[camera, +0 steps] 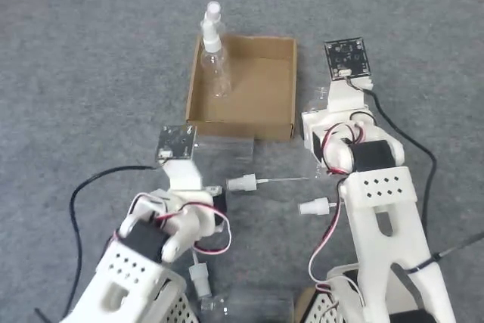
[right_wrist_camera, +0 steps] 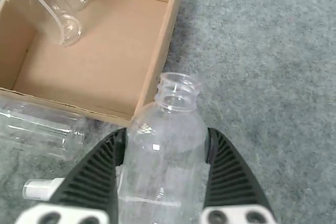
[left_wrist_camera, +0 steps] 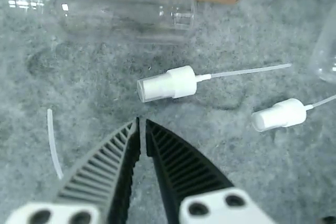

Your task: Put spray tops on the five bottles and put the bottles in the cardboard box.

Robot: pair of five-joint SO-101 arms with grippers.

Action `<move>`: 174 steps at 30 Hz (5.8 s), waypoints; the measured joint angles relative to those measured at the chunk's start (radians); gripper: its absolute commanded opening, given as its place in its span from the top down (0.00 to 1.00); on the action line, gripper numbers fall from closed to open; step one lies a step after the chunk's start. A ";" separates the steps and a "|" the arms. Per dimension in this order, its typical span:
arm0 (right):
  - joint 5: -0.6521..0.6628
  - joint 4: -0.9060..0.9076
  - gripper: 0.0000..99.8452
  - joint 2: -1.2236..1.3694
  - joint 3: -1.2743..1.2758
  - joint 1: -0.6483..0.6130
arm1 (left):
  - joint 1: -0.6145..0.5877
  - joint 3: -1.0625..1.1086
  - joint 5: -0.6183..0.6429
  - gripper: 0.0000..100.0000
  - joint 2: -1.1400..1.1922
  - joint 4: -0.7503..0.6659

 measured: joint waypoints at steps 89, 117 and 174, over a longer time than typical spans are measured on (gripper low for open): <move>0.000 0.000 0.97 0.000 0.000 0.049 | 0.002 -0.537 0.628 0.99 1.171 -0.187; 0.000 0.000 0.97 0.000 0.000 0.049 | -0.121 -0.460 0.520 0.99 0.887 -0.161; 0.000 0.037 0.97 -0.173 0.109 -0.132 | -0.353 -0.238 0.377 0.99 0.322 -0.290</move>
